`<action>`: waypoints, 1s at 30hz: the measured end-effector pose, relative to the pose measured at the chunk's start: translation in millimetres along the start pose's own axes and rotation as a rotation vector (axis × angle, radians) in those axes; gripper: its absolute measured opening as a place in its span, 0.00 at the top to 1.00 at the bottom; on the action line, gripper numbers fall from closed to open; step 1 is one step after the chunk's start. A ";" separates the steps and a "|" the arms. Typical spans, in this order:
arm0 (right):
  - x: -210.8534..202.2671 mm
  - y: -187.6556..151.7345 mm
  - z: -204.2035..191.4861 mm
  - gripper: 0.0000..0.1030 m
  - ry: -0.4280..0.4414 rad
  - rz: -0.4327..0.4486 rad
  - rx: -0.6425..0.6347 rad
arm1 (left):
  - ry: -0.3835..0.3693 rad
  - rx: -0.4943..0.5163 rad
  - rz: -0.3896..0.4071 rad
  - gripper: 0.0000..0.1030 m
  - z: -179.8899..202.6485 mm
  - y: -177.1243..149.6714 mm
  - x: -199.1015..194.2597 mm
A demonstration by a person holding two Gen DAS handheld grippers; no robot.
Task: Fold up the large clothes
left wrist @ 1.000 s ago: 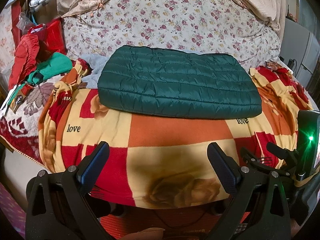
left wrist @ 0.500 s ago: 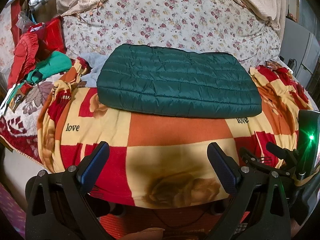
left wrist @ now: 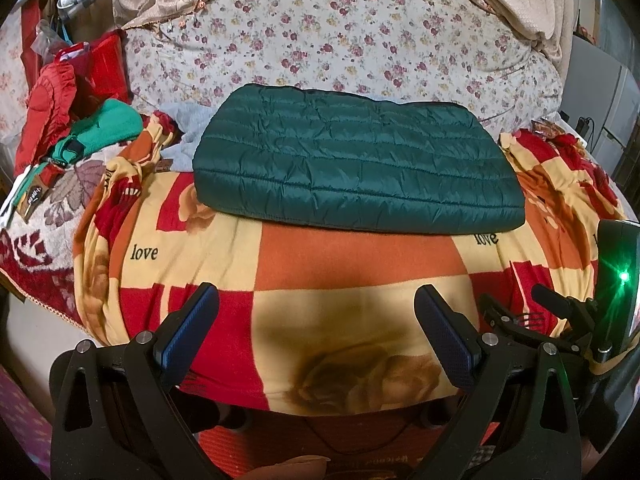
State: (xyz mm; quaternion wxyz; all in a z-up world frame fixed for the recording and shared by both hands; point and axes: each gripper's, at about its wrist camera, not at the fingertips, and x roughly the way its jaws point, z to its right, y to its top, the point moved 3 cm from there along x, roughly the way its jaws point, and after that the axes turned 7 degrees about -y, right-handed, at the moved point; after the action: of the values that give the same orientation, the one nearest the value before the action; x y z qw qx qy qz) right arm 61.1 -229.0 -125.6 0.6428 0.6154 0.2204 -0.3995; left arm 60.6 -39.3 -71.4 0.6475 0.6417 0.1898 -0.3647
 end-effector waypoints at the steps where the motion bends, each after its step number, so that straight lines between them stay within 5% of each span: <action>1: 0.2 -0.2 -0.3 0.32 0.001 -0.001 0.000 | 0.000 -0.001 -0.001 0.05 0.4 -1.1 0.7; 30: 0.3 -2.1 -4.5 0.32 0.014 0.004 -0.013 | -0.001 -0.004 -0.008 0.05 -2.3 -5.7 4.7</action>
State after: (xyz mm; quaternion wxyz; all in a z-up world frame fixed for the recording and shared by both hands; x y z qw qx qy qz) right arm 60.5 -224.6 -127.8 0.6462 0.6143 0.2261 -0.3924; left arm 60.1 -37.6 -78.9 0.6475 0.6394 0.1928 -0.3671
